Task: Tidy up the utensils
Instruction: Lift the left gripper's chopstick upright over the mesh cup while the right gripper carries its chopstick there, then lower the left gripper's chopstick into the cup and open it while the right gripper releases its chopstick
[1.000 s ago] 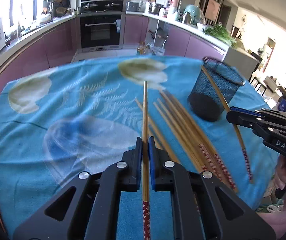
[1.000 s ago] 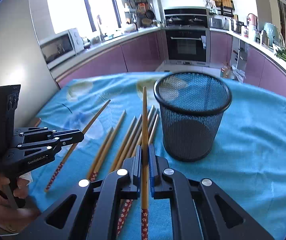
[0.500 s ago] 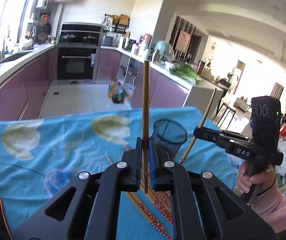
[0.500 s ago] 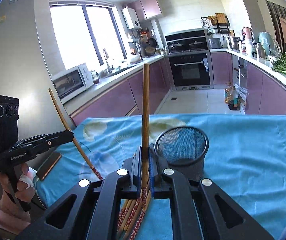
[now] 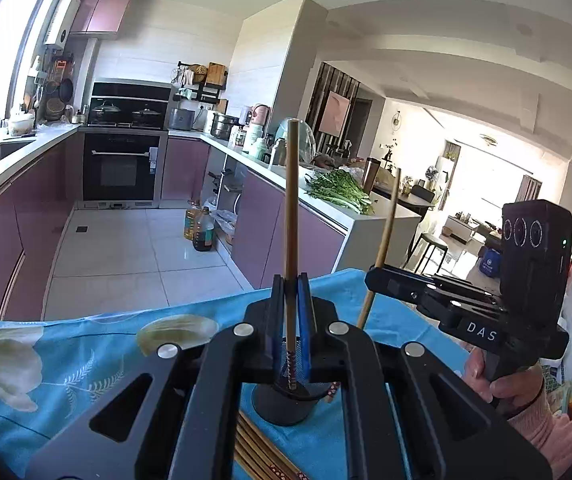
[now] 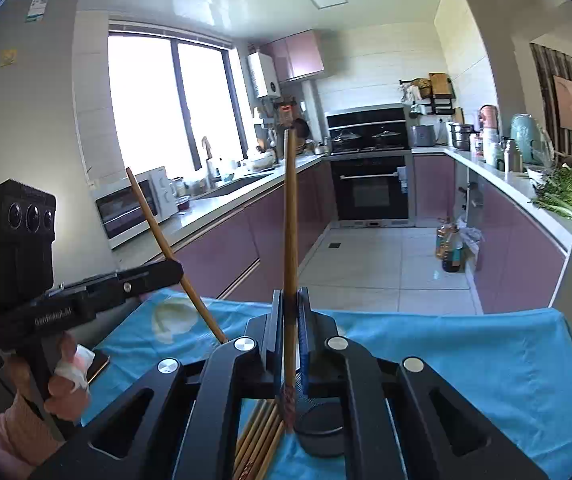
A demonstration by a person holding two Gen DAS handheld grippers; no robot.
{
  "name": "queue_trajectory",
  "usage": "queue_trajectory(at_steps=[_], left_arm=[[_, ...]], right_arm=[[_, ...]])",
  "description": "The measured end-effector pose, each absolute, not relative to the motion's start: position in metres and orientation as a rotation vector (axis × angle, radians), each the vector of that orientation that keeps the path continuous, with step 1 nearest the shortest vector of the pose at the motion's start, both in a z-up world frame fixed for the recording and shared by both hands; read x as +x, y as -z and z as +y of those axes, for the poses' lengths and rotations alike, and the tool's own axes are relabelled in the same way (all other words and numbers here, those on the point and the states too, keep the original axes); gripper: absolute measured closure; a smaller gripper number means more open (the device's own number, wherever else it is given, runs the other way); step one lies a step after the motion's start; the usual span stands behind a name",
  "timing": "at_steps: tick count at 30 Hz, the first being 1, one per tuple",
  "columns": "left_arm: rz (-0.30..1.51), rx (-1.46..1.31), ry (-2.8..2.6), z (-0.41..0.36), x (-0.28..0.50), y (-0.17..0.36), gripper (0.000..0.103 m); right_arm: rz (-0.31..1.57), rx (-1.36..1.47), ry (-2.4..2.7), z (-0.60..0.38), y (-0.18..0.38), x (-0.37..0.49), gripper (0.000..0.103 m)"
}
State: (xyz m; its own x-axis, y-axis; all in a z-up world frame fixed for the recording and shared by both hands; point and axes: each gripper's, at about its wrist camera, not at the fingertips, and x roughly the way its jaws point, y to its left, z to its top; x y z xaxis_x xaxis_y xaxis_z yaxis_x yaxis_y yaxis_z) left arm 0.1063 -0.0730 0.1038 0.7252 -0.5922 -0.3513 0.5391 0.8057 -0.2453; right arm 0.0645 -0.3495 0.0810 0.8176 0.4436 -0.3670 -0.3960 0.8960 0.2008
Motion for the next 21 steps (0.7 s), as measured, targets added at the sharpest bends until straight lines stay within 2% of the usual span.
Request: queue_trajectory(at_steps=[8, 17, 21], left_arm=[[0.528, -0.036, 0.633, -0.124, 0.127, -0.074, 0.096], [0.648, 0.037, 0.644, -0.144, 0.147, -0.019, 0.096], [0.672, 0.05, 0.642, -0.141, 0.165, -0.003, 0.095]], right_arm=[[0.433, 0.116, -0.398, -0.352, -0.063, 0.092, 0.097], [0.651, 0.068, -0.432, -0.337, -0.019, 0.12, 0.097], [0.694, 0.062, -0.414, -0.33, -0.006, 0.126, 0.097]])
